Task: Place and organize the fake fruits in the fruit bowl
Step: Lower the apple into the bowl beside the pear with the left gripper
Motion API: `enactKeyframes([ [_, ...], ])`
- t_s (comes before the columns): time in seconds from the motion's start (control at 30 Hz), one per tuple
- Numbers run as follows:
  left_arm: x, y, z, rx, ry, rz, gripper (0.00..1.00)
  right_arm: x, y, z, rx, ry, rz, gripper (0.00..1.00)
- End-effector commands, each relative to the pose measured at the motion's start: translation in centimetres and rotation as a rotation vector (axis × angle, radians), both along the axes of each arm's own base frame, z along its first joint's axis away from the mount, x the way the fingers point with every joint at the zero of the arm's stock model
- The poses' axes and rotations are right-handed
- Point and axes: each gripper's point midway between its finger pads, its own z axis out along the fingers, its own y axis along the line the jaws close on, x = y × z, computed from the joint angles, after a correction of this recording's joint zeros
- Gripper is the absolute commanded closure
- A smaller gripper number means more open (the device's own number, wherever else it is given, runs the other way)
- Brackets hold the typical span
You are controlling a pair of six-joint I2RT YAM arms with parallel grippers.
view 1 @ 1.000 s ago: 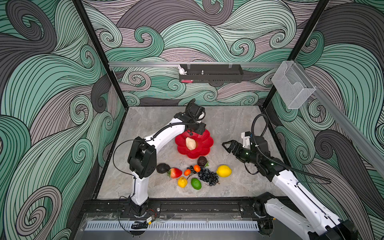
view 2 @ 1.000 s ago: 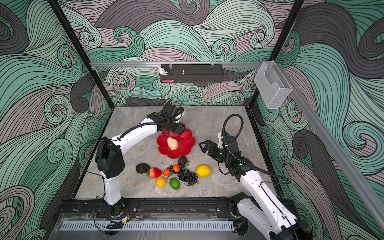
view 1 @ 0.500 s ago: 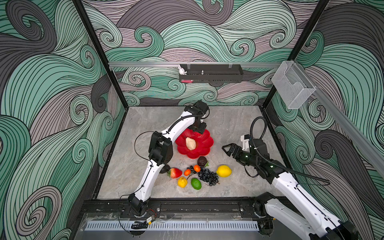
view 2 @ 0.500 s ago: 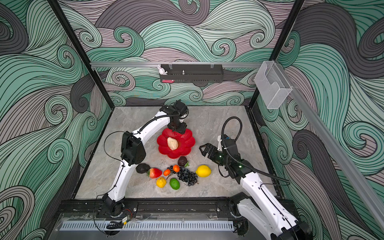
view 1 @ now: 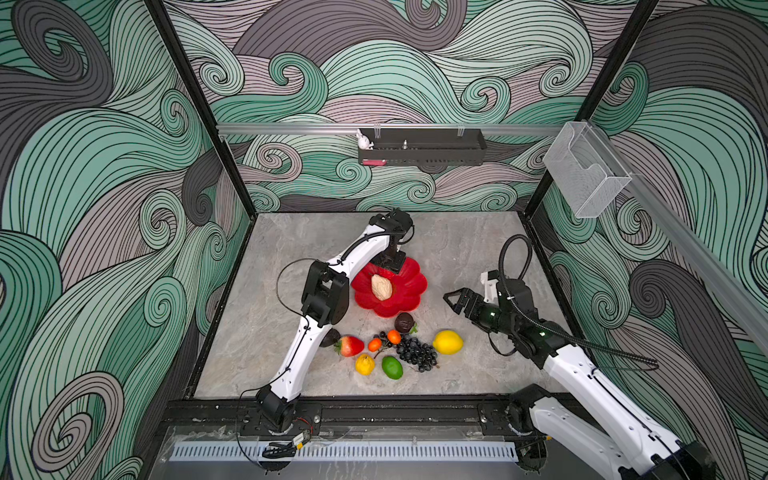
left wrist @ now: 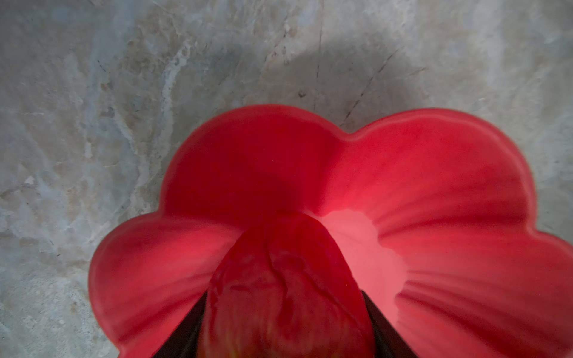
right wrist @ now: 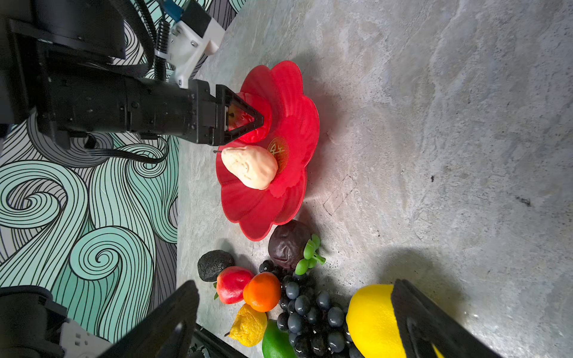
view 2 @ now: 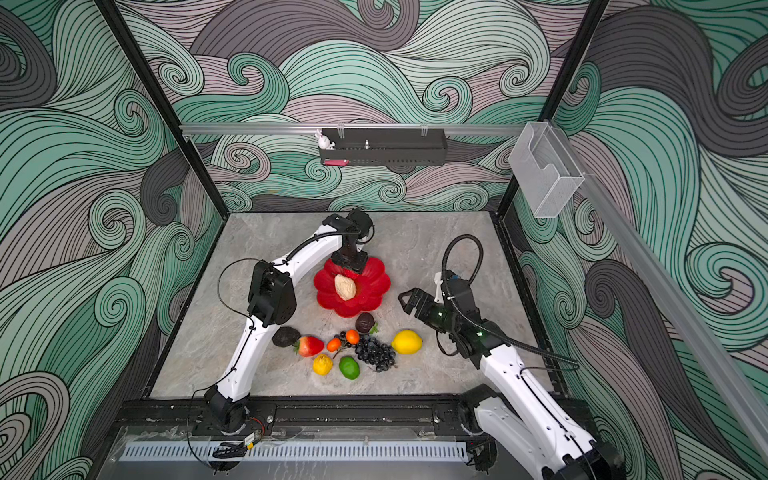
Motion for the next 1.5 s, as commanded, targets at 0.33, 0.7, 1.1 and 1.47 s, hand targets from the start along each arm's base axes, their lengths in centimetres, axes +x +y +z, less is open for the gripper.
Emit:
enactKeyframes([
  [0.33, -0.6, 2.7, -1.6, 0.053, 0.091, 0.088, 0.36, 0.2, 0.1, -0.7, -0.014, 0.006, -0.002, 0.03],
  [0.7, -0.6, 3.0, -0.9, 0.040, 0.090, 0.108, 0.20, 0.3, 0.2, -0.8, -0.009, 0.014, 0.002, 0.03],
  [1.1, -0.4, 2.9, 1.2, 0.012, 0.054, 0.106, 0.11, 0.3, 0.2, -0.8, -0.017, 0.017, 0.004, 0.03],
  [1.47, -0.2, 2.6, 5.1, -0.053, -0.004, 0.101, 0.08, 0.3, -0.4, -0.6, -0.123, 0.023, 0.047, 0.02],
])
